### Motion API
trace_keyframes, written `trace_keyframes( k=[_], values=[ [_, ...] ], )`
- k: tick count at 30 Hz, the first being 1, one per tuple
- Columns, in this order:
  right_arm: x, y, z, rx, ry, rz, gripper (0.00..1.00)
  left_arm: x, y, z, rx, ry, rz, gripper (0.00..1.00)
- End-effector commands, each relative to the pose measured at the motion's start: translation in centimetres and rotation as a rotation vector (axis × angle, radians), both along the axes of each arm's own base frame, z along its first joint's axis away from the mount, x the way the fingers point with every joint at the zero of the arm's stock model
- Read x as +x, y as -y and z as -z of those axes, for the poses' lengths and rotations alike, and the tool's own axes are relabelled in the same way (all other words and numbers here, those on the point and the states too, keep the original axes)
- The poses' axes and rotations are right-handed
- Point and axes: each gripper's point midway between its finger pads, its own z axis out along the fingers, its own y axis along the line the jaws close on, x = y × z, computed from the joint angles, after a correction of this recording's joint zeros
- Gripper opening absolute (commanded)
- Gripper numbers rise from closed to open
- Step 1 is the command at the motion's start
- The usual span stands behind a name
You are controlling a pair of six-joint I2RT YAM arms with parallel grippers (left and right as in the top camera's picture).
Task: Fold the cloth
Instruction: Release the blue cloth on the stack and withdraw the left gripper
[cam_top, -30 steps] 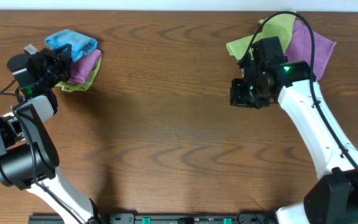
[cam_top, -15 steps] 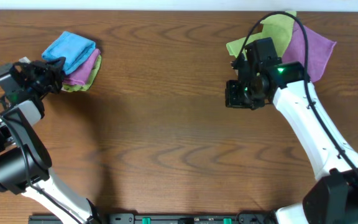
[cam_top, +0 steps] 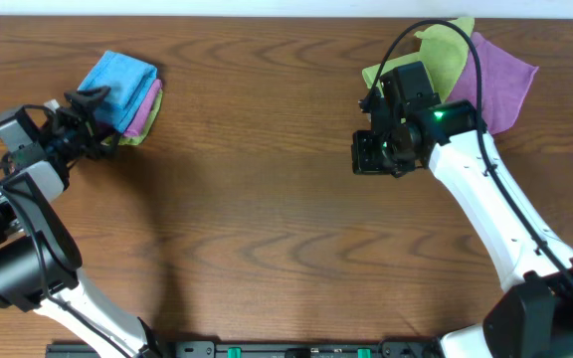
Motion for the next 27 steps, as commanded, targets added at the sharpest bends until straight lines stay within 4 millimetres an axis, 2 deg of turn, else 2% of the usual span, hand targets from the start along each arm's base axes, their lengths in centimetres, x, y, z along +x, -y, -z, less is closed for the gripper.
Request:
trace_keyframes(
  k=[1, 6, 10, 12, 17, 23, 27],
  values=[
    [-0.1, -0.7, -0.9, 0.007, 0.026, -0.014, 0.02, -1.0, -0.2, -0.2, 0.018, 0.013, 0.044, 0.96],
    [-0.3, -1.0, -0.9, 0.006, 0.023, -0.022, 0.02, -2.8, -0.6, -1.4, 0.102, 0.005, 0.063, 0.96],
    [-0.6, -0.9, -0.8, 0.002, 0.011, -0.026, 0.02, -4.5, -1.0, -3.9, 0.199, 0.018, 0.067, 0.96],
    [-1.0, -0.8, -0.7, -0.005, -0.001, -0.034, 0.01, -5.8, -0.5, -5.5, 0.254, 0.026, 0.092, 0.96],
    [-2.0, 0.0, -1.6, -0.033, 0.004, -0.046, 0.02, -10.7, 1.7, -7.6, 0.456, -0.021, 0.198, 0.96],
    [-3.8, 1.0, -5.5, -0.030, 0.101, -0.062, 0.02, -16.6, 5.9, -12.0, 0.562, 0.037, 0.327, 0.96],
    [-6.0, 2.1, -8.6, -0.029, 0.176, -0.052, 0.20, -20.8, 9.1, -15.0, 0.689, 0.148, 0.422, 0.96]
  ],
)
